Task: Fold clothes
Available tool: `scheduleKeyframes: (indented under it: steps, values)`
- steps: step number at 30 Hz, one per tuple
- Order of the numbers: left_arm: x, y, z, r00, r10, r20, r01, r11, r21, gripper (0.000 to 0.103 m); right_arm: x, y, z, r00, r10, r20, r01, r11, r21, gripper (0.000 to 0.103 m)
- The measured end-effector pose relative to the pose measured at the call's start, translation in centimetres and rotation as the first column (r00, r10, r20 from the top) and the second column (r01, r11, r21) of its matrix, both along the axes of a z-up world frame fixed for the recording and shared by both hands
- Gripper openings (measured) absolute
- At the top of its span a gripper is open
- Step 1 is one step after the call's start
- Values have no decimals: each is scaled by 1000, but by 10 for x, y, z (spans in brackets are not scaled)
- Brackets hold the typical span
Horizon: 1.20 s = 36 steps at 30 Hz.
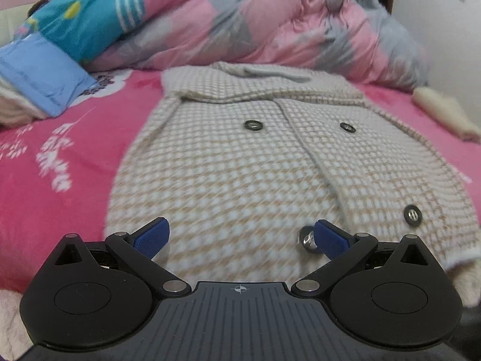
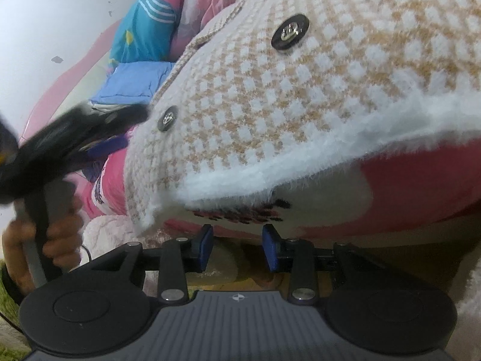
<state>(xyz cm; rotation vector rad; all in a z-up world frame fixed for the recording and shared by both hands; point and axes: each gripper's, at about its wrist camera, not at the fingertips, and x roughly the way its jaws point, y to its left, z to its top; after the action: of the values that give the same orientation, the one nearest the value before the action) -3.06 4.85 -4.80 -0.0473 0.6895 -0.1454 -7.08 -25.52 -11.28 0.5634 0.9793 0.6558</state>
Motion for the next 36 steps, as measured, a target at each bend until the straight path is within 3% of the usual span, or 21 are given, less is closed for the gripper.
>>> scheduleKeyframes:
  steps: [5, 11, 15, 20, 25, 33, 36]
  values:
    - [-24, 38, -16, 998, 25, -56, -31, 994, -100, 103, 8, 7, -4, 1000, 12, -25, -12, 1000, -6, 39]
    - [-24, 64, -28, 992, 53, -112, -76, 974, -214, 103, 11, 14, -7, 999, 19, -44, -21, 999, -27, 39]
    - [-22, 78, -37, 987, 55, -148, -101, 943, -318, 103, 12, 22, -8, 998, 22, -51, -24, 999, -44, 39]
    - [-18, 91, -55, 975, 64, -213, -155, 884, -441, 102, 13, 31, -5, 999, 17, -38, -19, 998, -52, 39]
    - [-16, 100, -60, 973, 57, -223, -166, 845, -508, 95, 11, 32, -3, 1000, 11, -28, -12, 998, -57, 39]
    - [-16, 102, -61, 971, 42, -235, -163, 837, -522, 64, 10, 29, -5, 1000, 9, -22, -10, 1000, -29, 39]
    - [-17, 102, -61, 973, 38, -229, -157, 834, -528, 59, 10, 25, -5, 1000, 14, -18, -14, 1000, 0, 39]
